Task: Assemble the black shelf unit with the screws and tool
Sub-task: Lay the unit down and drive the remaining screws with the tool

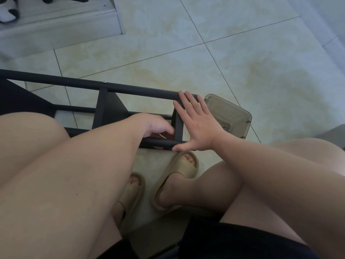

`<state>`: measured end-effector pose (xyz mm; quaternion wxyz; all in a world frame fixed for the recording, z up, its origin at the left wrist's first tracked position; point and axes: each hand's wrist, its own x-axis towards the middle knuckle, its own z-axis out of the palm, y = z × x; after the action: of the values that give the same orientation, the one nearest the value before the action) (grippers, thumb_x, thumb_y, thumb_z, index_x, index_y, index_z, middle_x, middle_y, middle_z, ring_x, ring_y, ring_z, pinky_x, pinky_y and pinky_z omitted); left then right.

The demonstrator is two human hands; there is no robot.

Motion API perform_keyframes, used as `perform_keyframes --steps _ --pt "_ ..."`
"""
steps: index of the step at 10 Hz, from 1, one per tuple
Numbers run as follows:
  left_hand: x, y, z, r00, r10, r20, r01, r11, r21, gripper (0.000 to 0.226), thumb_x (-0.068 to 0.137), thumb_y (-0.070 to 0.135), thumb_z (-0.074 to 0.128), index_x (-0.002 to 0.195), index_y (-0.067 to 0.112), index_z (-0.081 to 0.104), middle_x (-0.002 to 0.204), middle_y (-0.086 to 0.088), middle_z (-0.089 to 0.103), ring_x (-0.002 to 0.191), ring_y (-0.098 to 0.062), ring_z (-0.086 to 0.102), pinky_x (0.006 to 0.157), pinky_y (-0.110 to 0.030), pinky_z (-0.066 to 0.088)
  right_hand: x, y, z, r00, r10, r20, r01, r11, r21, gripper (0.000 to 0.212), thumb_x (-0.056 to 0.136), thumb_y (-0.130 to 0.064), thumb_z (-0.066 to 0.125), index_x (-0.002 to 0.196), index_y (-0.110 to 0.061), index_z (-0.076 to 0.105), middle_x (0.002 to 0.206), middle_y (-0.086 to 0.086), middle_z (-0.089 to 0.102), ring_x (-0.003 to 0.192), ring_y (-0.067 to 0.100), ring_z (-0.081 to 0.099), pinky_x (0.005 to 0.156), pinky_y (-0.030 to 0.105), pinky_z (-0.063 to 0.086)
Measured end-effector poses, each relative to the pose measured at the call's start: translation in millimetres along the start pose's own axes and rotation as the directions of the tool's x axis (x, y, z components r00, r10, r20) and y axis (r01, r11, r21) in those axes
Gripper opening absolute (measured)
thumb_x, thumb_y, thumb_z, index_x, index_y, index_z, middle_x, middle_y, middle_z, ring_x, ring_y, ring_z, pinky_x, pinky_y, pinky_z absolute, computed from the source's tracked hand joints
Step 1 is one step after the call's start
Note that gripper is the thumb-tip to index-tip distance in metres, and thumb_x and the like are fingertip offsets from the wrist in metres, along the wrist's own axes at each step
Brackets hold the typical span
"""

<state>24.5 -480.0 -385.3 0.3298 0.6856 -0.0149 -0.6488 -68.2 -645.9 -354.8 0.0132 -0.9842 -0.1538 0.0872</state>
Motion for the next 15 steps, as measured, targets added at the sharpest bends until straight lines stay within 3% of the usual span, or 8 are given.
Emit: perform_keyframes --steps 1,4,7,9,11,12,13,15 --pt "1.5 -0.1 0.7 0.999 0.026 -0.025 -0.026 1.000 0.011 0.018 0.086 0.011 0.068 0.102 0.005 0.074 0.084 -0.012 0.074 0.072 -0.026 0.070 0.065 -0.032 0.055 0.0 0.3 0.6 1.000 0.000 -0.002 0.000 1.000 -0.007 0.135 0.067 -0.097 0.036 0.161 -0.004 0.010 0.168 0.019 -0.005 0.156 0.034 -0.009 0.125 0.052 -0.006" --pt "2.4 -3.4 -2.9 0.998 0.047 0.051 -0.044 0.997 -0.064 0.016 0.087 0.004 0.064 0.095 0.010 0.076 0.095 -0.016 0.074 0.090 -0.031 0.070 0.093 -0.043 0.054 -0.4 0.2 2.1 1.000 -0.003 -0.013 0.003 1.000 -0.010 0.134 0.068 -0.097 0.037 0.161 -0.004 0.011 0.168 0.019 -0.004 0.156 0.034 -0.008 0.125 0.052 -0.004" --pt "3.0 -0.5 0.3 1.000 -0.013 -0.020 0.014 0.999 0.048 0.009 0.085 0.015 0.069 0.086 0.007 0.073 0.076 -0.010 0.073 0.064 -0.024 0.068 0.062 -0.029 0.055 -1.0 -0.1 0.0 1.000 -0.003 -0.006 0.003 1.000 0.001 0.134 0.067 -0.096 0.038 0.161 -0.004 0.010 0.168 0.019 -0.005 0.156 0.034 -0.009 0.125 0.052 -0.005" --pt "4.9 -3.1 -1.5 0.999 0.037 0.026 -0.037 0.999 -0.010 0.014 0.087 0.009 0.066 0.081 0.015 0.076 0.080 -0.006 0.074 0.078 -0.023 0.067 0.077 -0.030 0.053 -0.9 0.0 -0.3 1.000 -0.003 0.001 0.003 1.000 -0.006 0.134 0.067 -0.097 0.036 0.161 -0.004 0.010 0.168 0.020 -0.005 0.156 0.034 -0.009 0.125 0.054 -0.003" --pt "4.5 -0.9 -1.1 0.999 0.039 0.029 -0.037 0.996 -0.081 0.019 0.090 0.008 0.063 0.104 0.010 0.075 0.095 -0.009 0.073 0.093 -0.027 0.067 0.096 -0.043 0.053 0.0 0.7 0.0 1.000 -0.003 -0.008 0.003 1.000 0.006 0.135 0.066 -0.097 0.037 0.161 -0.004 0.011 0.168 0.020 -0.003 0.156 0.034 -0.007 0.125 0.053 -0.003" --pt "2.8 0.4 0.1 1.000 -0.016 0.007 0.016 1.000 -0.010 0.032 0.089 0.013 0.065 0.119 0.002 0.070 0.092 -0.013 0.071 0.081 -0.028 0.067 0.071 -0.033 0.057 -0.2 0.7 0.4 1.000 -0.004 -0.010 0.004 1.000 0.006 0.135 0.067 -0.097 0.037 0.161 -0.004 0.011 0.168 0.020 -0.003 0.156 0.035 -0.007 0.125 0.054 -0.003" --pt "3.9 0.3 0.4 1.000 0.011 0.011 -0.011 1.000 0.001 0.029 0.089 0.011 0.064 0.116 0.003 0.071 0.089 -0.011 0.072 0.076 -0.024 0.068 0.066 -0.029 0.055 -0.7 0.7 0.5 1.000 -0.006 -0.014 0.006 1.000 0.007 0.135 0.067 -0.097 0.036 0.161 -0.003 0.012 0.168 0.020 -0.003 0.156 0.035 -0.007 0.125 0.054 -0.002" --pt "5.4 -2.8 -3.1 0.997 0.046 0.063 -0.043 0.998 -0.050 0.016 0.089 0.005 0.063 0.095 0.011 0.076 0.094 -0.012 0.073 0.089 -0.027 0.068 0.085 -0.036 0.055 -0.6 0.2 1.8 1.000 -0.006 -0.015 0.006 1.000 0.005 0.135 0.067 -0.097 0.037 0.161 -0.004 0.011 0.168 0.019 -0.004 0.156 0.034 -0.007 0.125 0.054 -0.002"
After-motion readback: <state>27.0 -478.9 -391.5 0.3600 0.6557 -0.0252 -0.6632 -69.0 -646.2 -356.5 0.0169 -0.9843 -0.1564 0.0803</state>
